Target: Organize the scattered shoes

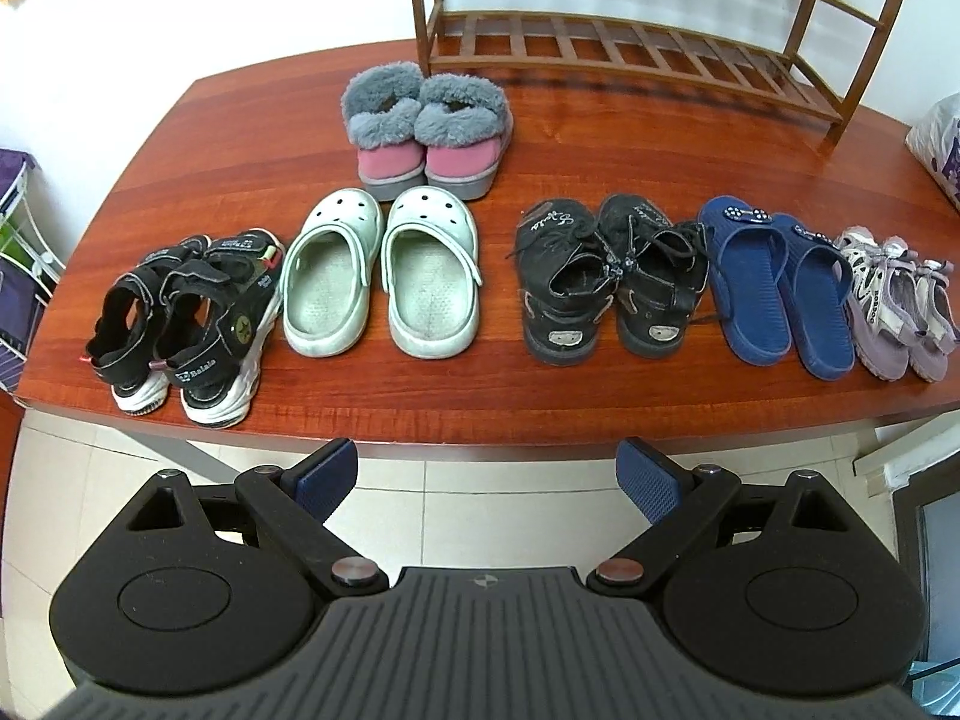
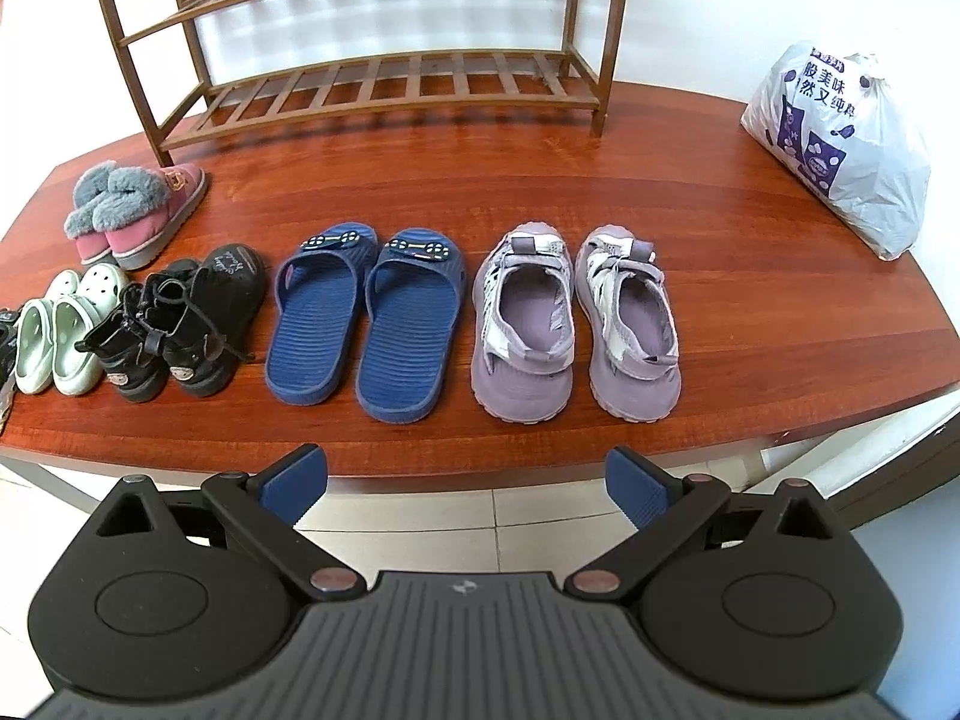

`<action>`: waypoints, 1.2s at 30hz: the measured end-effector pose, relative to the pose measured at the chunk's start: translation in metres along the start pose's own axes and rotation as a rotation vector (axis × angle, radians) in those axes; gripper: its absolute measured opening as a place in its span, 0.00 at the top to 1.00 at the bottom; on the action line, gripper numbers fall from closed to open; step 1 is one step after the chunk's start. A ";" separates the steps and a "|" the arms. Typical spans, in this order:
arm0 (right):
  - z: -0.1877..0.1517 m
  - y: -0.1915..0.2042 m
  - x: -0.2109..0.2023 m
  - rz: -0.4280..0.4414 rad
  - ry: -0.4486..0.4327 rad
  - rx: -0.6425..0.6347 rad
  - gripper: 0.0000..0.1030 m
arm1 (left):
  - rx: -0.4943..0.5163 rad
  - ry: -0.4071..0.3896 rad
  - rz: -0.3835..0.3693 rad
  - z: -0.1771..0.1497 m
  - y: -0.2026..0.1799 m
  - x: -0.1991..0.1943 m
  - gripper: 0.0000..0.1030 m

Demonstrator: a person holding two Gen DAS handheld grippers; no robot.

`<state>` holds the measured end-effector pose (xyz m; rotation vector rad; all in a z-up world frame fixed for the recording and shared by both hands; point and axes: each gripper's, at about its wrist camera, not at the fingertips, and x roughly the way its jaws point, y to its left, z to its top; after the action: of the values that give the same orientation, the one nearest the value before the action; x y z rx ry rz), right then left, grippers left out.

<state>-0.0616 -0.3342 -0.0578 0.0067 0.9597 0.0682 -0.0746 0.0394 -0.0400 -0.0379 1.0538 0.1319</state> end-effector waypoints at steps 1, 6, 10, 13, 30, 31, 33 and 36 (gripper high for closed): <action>0.002 -0.001 0.001 -0.004 0.000 0.004 0.03 | 0.001 0.000 -0.003 0.001 0.000 0.001 0.09; 0.009 -0.003 0.006 -0.028 -0.011 0.018 0.02 | 0.026 -0.001 -0.018 0.007 -0.004 0.010 0.09; 0.018 -0.009 0.014 -0.052 -0.012 0.033 0.02 | 0.038 -0.001 -0.036 0.014 -0.010 0.017 0.09; 0.023 -0.016 0.022 -0.066 -0.012 0.039 0.02 | 0.048 -0.003 -0.046 0.022 -0.018 0.024 0.09; 0.082 -0.083 0.097 -0.037 0.013 0.013 0.03 | 0.151 -0.035 -0.141 0.086 -0.142 0.077 0.09; 0.085 -0.088 0.102 -0.037 0.018 0.009 0.03 | 0.150 -0.030 -0.150 0.090 -0.149 0.081 0.09; 0.091 -0.099 0.113 -0.035 0.033 0.009 0.03 | 0.149 -0.019 -0.169 0.097 -0.165 0.089 0.09; 0.098 -0.115 0.129 -0.029 0.059 0.010 0.03 | 0.153 -0.008 -0.201 0.107 -0.192 0.099 0.09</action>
<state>0.0987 -0.4387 -0.1109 -0.0002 1.0189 0.0369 0.0905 -0.1320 -0.0791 -0.0046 1.0437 -0.1309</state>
